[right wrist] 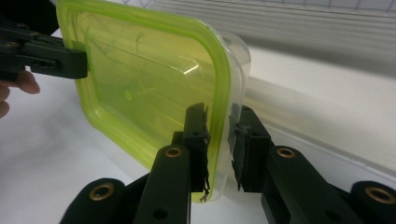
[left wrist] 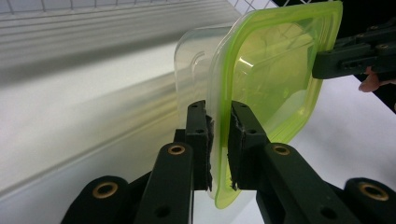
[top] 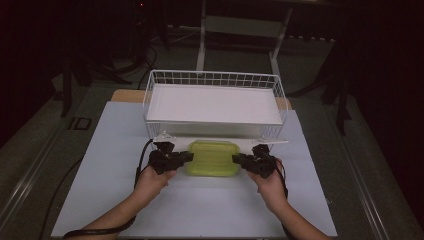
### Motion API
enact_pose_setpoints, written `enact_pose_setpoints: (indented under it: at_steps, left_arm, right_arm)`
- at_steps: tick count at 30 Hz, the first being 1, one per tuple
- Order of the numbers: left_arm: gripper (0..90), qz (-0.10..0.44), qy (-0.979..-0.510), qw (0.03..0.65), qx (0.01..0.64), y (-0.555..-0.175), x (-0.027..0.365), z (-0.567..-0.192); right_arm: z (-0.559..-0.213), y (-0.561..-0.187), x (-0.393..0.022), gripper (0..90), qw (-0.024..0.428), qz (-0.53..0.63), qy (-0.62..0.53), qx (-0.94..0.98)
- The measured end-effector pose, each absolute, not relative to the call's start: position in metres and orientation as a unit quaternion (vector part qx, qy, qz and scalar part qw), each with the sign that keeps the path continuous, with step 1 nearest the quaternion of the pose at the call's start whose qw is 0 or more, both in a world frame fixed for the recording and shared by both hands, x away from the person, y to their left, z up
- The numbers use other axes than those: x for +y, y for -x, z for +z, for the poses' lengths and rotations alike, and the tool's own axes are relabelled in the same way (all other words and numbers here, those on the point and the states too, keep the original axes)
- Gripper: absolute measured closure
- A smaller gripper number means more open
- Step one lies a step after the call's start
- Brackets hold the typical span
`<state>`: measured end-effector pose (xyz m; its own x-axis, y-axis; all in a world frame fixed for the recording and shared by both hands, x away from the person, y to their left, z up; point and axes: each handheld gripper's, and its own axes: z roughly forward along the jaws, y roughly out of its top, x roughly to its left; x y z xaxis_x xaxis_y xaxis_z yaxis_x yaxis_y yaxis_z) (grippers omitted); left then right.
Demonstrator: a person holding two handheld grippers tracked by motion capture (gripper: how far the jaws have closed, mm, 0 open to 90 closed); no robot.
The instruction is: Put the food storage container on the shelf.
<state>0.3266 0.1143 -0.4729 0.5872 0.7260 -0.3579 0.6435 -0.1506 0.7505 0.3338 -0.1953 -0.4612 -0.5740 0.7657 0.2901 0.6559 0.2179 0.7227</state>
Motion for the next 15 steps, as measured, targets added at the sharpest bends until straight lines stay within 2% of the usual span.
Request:
enact_pose_setpoints:
  at_steps: [15]
  left_arm:
    - [80.1, 0.038, -0.743, 0.468, 0.477, -0.359, 0.105, -0.496]
  right_arm:
    - [-0.480, -0.364, -0.198, 76.7, 0.087, 0.421, -0.478, 0.766]
